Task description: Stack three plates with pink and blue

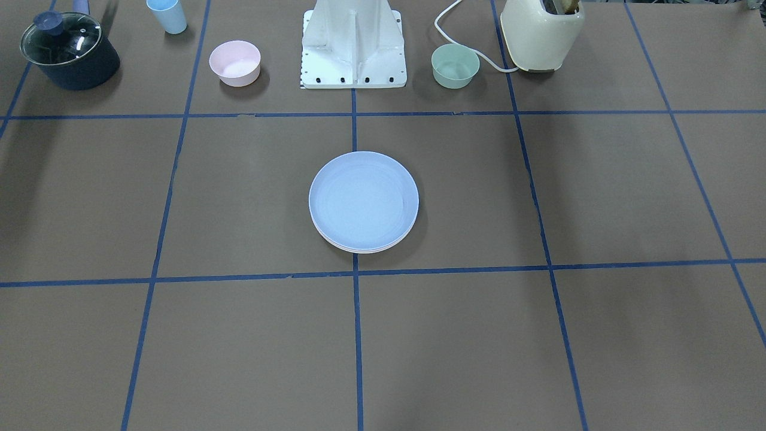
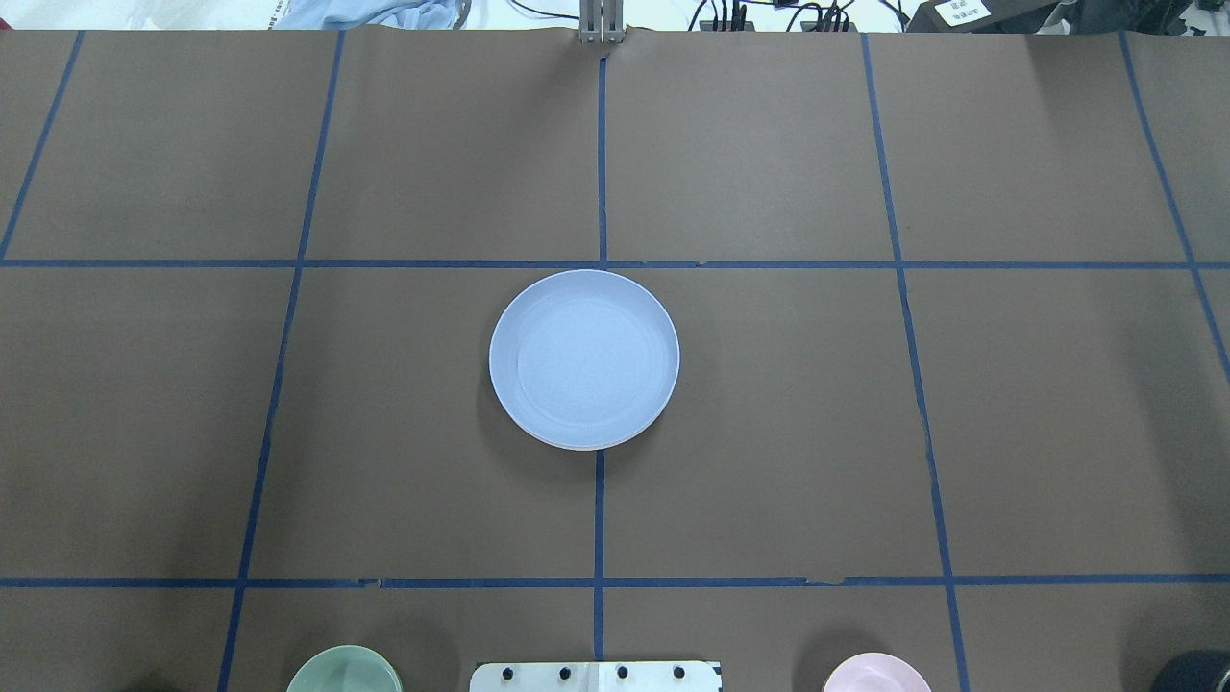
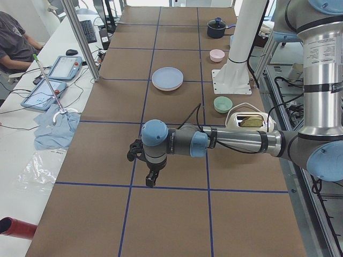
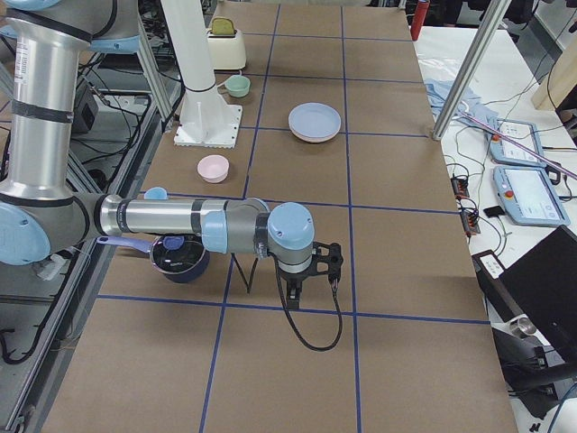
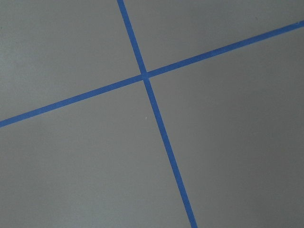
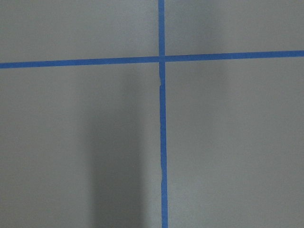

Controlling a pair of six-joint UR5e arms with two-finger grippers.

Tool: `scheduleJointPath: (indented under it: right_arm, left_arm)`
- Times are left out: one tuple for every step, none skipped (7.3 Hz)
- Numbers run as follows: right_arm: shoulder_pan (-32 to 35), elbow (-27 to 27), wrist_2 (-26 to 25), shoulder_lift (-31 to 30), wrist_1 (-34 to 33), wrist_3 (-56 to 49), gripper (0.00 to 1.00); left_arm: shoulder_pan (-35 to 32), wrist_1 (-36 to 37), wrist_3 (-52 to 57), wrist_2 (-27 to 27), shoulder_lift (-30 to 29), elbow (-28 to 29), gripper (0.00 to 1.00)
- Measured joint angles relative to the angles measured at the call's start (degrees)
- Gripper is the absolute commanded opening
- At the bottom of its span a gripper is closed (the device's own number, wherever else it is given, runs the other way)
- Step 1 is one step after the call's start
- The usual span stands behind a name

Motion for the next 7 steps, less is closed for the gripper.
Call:
scheduleJointPath:
  right_arm:
    - [0.14, 0.15, 0.00, 0.04, 0.00, -0.02, 1.00]
    - [0.33, 0.38, 0.00, 0.06, 0.00, -0.01, 1.00]
    - [0.42, 0.51, 0.00, 0.05, 0.00, 0.01, 1.00]
    - [0.44, 0.56, 0.00, 0.04, 0.00, 0.01, 1.00]
    - [0.47, 0.59, 0.00, 0.05, 0.00, 0.02, 1.00]
    - [0.47, 0.61, 0.00, 0.06, 0.00, 0.02, 1.00]
    - [0.48, 0.63, 0.00, 0.07, 0.00, 0.02, 1.00]
  left_arm:
    - [-0.09, 0.00, 0.00, 0.02, 0.00, -0.01, 1.00]
    - [-0.20, 0.00, 0.00, 0.03, 0.01, -0.04, 1.00]
    - [-0.25, 0.00, 0.00, 0.02, 0.01, -0.07, 1.00]
    - [-0.27, 0.00, 0.00, -0.02, 0.01, -0.06, 1.00]
    - [-0.29, 0.00, -0.07, -0.04, 0.01, -0.03, 1.00]
    - [-0.29, -0.04, -1.43, -0.07, 0.00, -0.02, 1.00]
    - [-0.29, -0.15, -4.30, -0.10, -0.01, -0.11, 1.00]
